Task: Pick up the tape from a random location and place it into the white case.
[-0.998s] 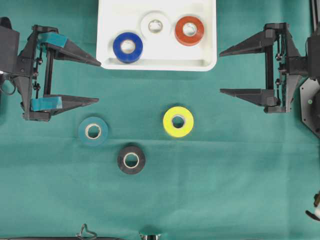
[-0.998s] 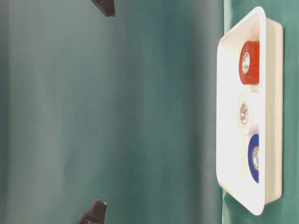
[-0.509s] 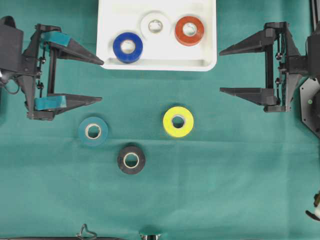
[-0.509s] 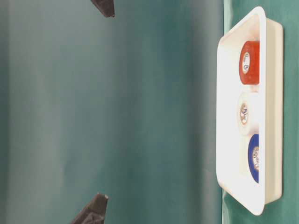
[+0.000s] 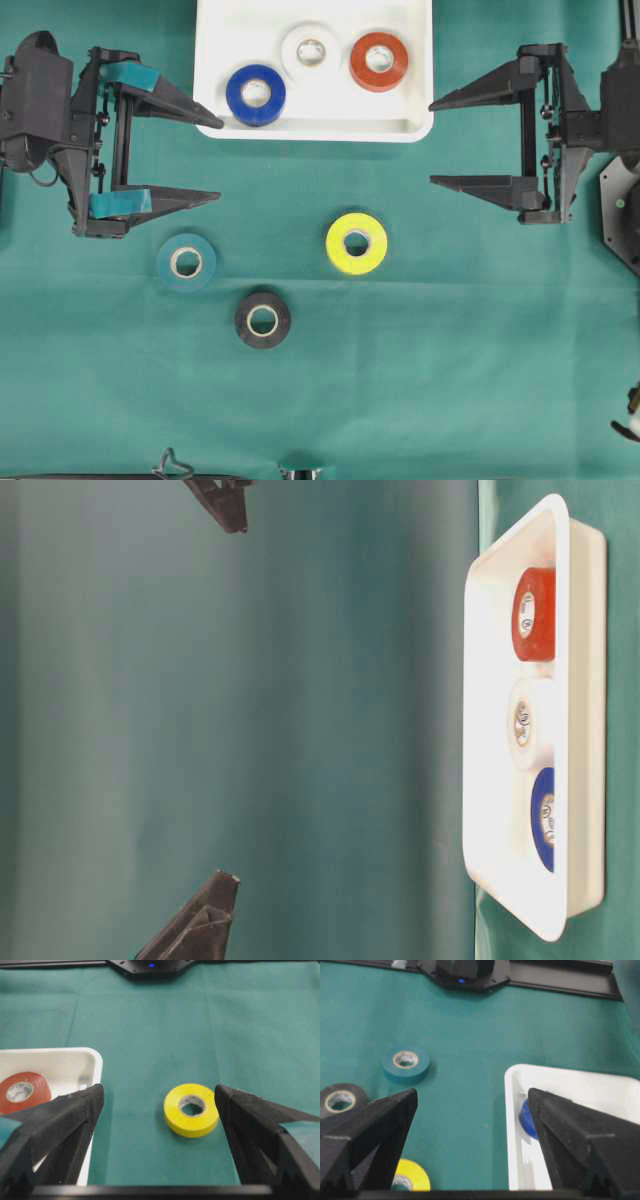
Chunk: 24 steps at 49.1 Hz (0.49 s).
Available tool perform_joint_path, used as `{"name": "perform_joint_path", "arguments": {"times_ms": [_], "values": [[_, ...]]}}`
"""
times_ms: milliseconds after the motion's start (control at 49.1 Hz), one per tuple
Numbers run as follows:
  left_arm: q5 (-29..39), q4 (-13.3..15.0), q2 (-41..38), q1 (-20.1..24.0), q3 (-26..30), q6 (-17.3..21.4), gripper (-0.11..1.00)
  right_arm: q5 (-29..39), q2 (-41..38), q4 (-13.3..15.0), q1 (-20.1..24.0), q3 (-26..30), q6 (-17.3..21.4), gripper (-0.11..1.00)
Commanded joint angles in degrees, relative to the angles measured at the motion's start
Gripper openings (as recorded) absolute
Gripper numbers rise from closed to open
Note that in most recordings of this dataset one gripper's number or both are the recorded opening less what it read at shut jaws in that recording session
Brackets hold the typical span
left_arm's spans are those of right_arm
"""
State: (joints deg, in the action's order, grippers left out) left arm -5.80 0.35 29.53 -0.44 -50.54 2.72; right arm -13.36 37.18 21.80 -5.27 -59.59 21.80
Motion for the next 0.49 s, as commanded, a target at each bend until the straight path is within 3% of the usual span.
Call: {"name": "perform_joint_path", "arguments": {"times_ms": [0,285,468], "values": [[-0.79,0.18,0.18,0.35,1.49,0.09,0.99,-1.05,-0.44,-0.18,0.00,1.67,-0.09,0.88],[-0.26,0.18,1.76,0.35,0.44,0.09,0.99,-0.26,-0.18,-0.18,0.00,1.32,-0.09,0.88],[0.18,0.18,5.36,0.35,-1.76,0.00,0.99,3.78,2.64,-0.18,-0.09,0.62,0.09,0.88]]}}
